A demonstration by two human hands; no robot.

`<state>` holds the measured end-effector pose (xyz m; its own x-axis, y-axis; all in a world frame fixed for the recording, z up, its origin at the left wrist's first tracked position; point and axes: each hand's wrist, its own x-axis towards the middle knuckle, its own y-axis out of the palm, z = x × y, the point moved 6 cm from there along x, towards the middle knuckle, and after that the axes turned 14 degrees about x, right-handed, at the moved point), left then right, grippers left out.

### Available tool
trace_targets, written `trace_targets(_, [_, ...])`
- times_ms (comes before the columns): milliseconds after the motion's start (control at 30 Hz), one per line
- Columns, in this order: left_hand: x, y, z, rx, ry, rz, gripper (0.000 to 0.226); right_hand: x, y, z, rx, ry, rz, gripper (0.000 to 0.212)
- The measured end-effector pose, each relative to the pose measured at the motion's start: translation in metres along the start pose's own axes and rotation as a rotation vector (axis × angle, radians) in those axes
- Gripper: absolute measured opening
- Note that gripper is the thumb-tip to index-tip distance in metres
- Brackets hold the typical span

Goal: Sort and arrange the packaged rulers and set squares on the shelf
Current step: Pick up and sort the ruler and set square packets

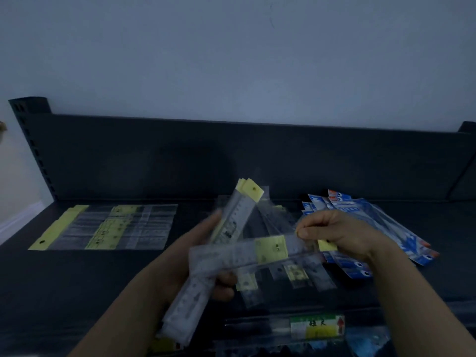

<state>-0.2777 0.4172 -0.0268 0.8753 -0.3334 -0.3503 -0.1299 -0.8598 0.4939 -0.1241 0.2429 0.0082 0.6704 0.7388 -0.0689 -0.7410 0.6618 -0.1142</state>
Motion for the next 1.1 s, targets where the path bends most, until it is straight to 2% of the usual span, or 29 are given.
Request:
trace_targets(67, [-0.004,0.0,0.006,0.084,-0.026,-0.055,0.069,0.009,0.016,0.012,-0.066,-0.051,0.0,0.004])
trace_targets(133, [-0.005,-0.003,0.011,0.186,-0.007,-0.066,0.068,0.021,0.032,0.018,-0.04,-0.141,-0.088,0.009])
trace_targets(200, [-0.007,-0.01,0.011,0.164,0.057,-0.067,0.061,0.032,0.038,0.016,0.032,-0.217,-0.214,0.018])
trace_targets(267, [-0.01,-0.031,0.01,0.073,0.116,-0.18,0.064,0.041,0.043,0.004,0.019,-0.23,-0.26,0.028])
trace_targets(333, [-0.015,-0.056,0.008,-0.009,0.183,-0.334,0.066,0.046,0.06,-0.008,-0.138,-0.201,-0.176,0.028])
trace_targets(400, [-0.021,-0.073,0.007,-0.056,0.207,-0.457,0.062,0.048,0.088,-0.017,-0.312,-0.197,-0.002,0.026])
trace_targets(467, [-0.024,-0.082,0.009,-0.027,0.198,-0.548,0.056,0.049,0.113,-0.024,-0.442,-0.21,0.148,0.027])
trace_targets(533, [-0.025,-0.083,0.011,0.007,0.175,-0.581,0.043,0.048,0.122,-0.026,-0.602,-0.238,0.226,0.029])
trace_targets(633, [-0.023,-0.082,0.016,0.015,0.15,-0.577,0.029,0.043,0.102,-0.023,-0.742,-0.273,0.123,0.029])
trace_targets(733, [-0.022,-0.081,0.017,0.075,0.146,-0.593,0.025,0.036,0.081,-0.021,-0.71,-0.277,-0.016,0.025])
trace_targets(833, [-0.02,-0.073,0.012,0.165,0.164,-0.603,0.019,0.037,0.088,-0.026,-0.678,-0.283,-0.084,0.02])
trace_targets(933, [-0.019,-0.069,0.009,0.23,0.128,-0.631,0.017,0.043,0.103,-0.04,-0.717,-0.128,-0.149,0.038])
trace_targets(1000, [-0.02,-0.068,0.01,0.245,0.096,-0.648,0.018,0.044,0.109,-0.047,-0.748,-0.028,-0.174,0.037])
trace_targets(1100, [-0.021,-0.068,0.01,0.228,0.095,-0.659,0.02,0.046,0.112,-0.049,-0.641,-0.009,-0.194,0.025])
